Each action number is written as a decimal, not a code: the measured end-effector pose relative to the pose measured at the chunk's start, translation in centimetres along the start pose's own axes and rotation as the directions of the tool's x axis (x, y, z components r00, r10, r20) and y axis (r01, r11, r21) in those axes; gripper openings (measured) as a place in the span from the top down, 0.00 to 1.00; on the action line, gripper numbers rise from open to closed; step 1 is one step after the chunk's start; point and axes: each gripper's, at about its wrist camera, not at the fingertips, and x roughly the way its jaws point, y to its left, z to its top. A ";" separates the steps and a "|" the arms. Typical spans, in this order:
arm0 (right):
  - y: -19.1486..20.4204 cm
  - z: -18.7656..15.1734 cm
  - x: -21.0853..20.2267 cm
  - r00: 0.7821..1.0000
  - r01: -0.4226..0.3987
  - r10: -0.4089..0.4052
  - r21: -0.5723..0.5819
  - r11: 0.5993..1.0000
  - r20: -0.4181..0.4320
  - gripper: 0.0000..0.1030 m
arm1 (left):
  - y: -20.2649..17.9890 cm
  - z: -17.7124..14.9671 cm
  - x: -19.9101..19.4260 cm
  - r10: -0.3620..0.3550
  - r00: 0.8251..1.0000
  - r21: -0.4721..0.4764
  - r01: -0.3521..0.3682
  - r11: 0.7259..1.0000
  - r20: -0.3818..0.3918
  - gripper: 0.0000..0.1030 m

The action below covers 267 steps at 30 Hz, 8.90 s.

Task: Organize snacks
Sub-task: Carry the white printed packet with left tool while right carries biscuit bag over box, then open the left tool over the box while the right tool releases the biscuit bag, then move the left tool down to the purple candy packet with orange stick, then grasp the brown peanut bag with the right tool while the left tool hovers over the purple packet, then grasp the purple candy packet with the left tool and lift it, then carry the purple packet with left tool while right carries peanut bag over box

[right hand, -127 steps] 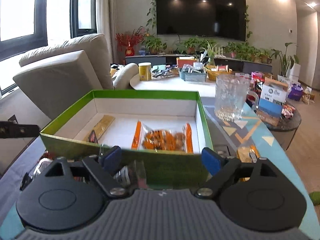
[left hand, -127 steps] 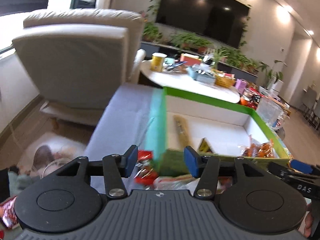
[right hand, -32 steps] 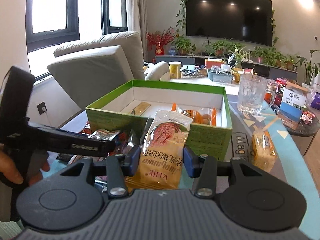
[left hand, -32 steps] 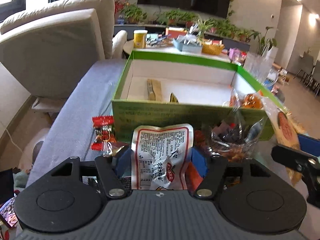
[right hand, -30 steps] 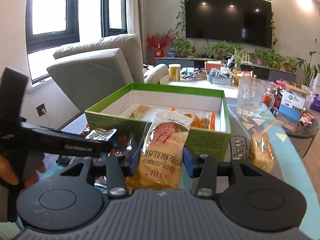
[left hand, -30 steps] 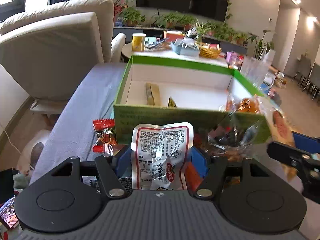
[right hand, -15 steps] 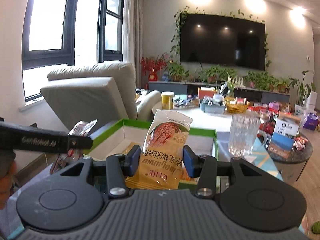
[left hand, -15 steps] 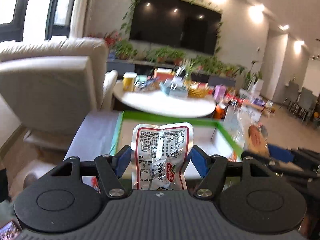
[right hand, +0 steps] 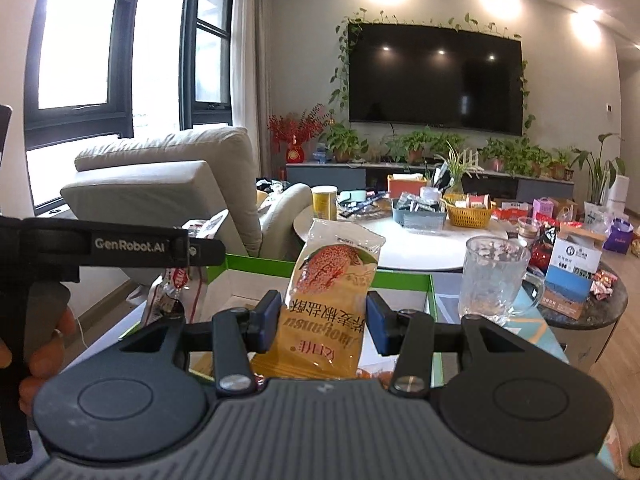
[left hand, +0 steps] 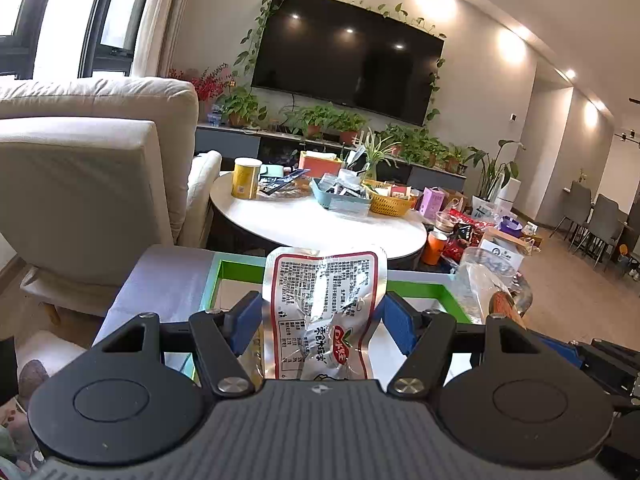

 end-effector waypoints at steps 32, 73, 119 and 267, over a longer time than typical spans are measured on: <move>-1.2 -2.4 2.1 0.992 0.062 -0.057 0.047 0.997 -0.115 0.54 | -0.1 -3.5 2.9 0.006 0.982 -0.016 -0.009 1.000 -0.189 0.38; -0.4 -7.5 -5.3 0.982 0.022 -0.005 0.088 0.996 -0.189 0.54 | -0.9 -11.7 -3.8 -0.026 0.943 0.008 0.031 0.999 -0.333 0.30; -0.1 -8.0 -5.1 0.977 0.008 0.016 0.109 0.994 -0.214 0.54 | -1.5 -12.3 -6.9 0.035 0.924 0.054 -0.016 0.998 -0.381 0.34; 0.2 -9.8 -3.2 0.953 0.069 -0.043 0.077 0.995 -0.298 0.54 | -2.6 -8.3 -10.2 0.032 0.966 0.212 0.024 0.977 -0.256 0.51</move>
